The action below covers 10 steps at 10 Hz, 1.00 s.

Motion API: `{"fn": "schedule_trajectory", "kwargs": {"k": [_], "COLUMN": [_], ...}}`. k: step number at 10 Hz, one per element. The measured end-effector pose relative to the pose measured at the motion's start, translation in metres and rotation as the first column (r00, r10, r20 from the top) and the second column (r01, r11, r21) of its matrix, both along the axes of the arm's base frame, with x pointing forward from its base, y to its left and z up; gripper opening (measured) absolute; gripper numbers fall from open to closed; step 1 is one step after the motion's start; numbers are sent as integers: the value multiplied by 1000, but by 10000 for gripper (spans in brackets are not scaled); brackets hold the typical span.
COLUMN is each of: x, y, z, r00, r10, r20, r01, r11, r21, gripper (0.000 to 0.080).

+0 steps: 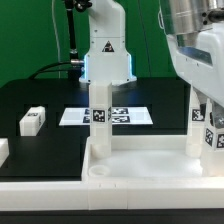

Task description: Assemble desk

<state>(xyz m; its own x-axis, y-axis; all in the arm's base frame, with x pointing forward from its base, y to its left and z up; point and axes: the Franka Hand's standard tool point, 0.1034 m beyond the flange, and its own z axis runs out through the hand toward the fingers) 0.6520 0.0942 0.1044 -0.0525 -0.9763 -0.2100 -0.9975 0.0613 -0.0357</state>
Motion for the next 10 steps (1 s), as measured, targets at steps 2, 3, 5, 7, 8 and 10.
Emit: {"fn": "schedule_trajectory", "kwargs": {"k": [2,3,5,7,8,10], "x": [0,0,0,-1,0,1], "y": [0,0,0,1,1,-5], "z": [0,0,1,0,-1,4], "r00": [994,990,970,973,973,992], "r10": [-108,-135,-239,-226,-226,-123], "r20": [-22,-28,-49,-47,-47,-23], "r01": [108,135,239,226,226,123], "r11": [994,991,971,974,974,992], "r21": [3,4,-1,-9,-9,-9], "gripper": [300,300,300,309,490,640]}}
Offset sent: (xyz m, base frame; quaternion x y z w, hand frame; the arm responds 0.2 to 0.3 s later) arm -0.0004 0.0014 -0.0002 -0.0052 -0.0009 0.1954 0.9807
